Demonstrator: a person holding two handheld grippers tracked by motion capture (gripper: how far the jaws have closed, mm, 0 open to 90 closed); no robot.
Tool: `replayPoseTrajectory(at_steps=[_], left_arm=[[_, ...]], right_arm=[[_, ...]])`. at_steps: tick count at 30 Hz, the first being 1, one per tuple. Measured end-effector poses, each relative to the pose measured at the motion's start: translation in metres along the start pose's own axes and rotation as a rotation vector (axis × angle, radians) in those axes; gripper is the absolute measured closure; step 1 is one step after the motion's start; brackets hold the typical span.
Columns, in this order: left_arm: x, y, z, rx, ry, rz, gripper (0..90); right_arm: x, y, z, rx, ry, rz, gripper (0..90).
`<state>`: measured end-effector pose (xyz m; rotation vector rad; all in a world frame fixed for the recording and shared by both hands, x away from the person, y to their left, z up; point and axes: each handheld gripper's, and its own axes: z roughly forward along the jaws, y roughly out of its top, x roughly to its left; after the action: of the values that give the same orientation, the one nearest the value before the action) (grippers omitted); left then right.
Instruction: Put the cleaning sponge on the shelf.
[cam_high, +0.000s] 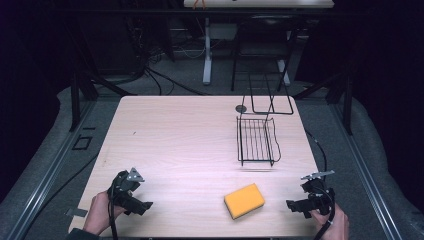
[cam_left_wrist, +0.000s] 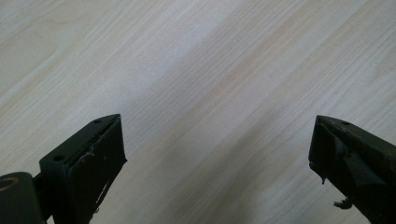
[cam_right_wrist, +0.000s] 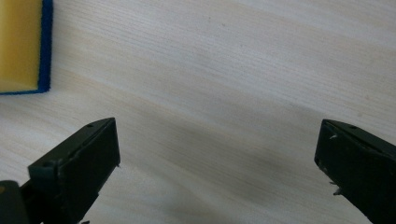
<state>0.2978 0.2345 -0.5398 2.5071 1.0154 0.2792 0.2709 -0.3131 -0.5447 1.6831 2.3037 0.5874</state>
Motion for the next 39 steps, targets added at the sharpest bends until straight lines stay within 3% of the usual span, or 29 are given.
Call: replayPoseTrajectory(at_steps=[9,14,18,27,39], left_arm=[[-0.011,0.012,0.000,-0.023,0.000,-0.010,0.3],[-0.020,0.021,-0.003,-0.076,0.006,-0.020,0.2],[-0.029,0.029,-0.005,-0.112,-0.004,0.011,0.2],[-0.045,0.047,-0.002,-0.135,-0.048,0.035,0.1],[-0.074,0.079,0.005,-0.156,-0.081,0.114,0.1]], right_arm=[[0.006,0.003,0.003,-0.001,-0.010,-0.021,0.0],[0.006,0.004,0.003,-0.002,-0.011,-0.021,0.0],[0.006,0.004,0.002,-0.004,-0.012,-0.024,0.0],[0.006,0.004,0.003,-0.005,-0.005,-0.032,0.0],[0.005,0.002,0.003,0.003,-0.005,-0.040,0.0]])
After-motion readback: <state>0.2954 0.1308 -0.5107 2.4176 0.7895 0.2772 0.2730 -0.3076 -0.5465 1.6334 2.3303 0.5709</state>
